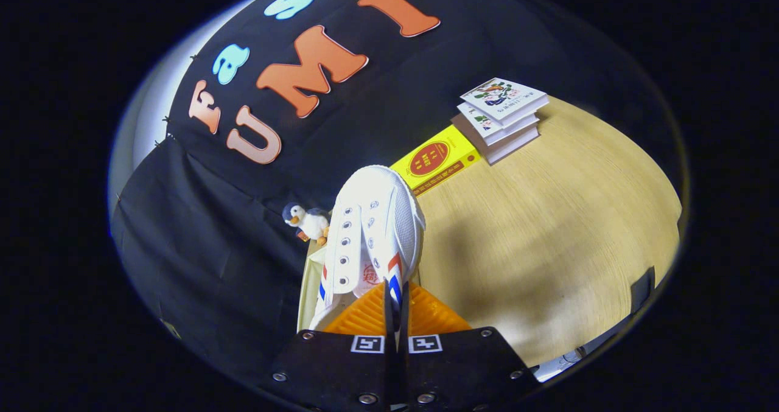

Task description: Open the storage box then place both shoes into the box .Put the left shoe in first, then the right shoe, with the right side of both shoes facing outward in a uniform manner.

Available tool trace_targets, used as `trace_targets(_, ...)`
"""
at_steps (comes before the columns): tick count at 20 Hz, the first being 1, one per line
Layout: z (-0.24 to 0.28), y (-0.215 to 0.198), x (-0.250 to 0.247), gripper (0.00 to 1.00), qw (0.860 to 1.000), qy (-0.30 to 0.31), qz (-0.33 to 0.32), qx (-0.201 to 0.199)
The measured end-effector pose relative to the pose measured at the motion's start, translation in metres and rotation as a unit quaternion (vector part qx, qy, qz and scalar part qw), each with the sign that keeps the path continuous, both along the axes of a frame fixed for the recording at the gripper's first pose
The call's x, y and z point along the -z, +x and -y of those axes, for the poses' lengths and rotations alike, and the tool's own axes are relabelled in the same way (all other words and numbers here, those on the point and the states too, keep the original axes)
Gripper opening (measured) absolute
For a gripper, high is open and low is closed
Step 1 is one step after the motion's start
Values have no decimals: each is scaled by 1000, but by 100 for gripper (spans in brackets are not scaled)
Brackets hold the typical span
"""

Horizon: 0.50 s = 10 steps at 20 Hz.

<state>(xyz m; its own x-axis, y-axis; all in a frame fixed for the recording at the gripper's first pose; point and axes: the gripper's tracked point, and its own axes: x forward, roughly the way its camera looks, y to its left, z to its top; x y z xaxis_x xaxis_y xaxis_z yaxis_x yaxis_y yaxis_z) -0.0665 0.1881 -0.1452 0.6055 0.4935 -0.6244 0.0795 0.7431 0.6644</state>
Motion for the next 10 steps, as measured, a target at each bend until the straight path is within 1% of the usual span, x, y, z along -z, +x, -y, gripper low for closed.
trace_targets(5,-68,-2,-12,0,999,-7,9,-30)
trace_targets(10,-118,-4,11,0,996,-55,1,-65)
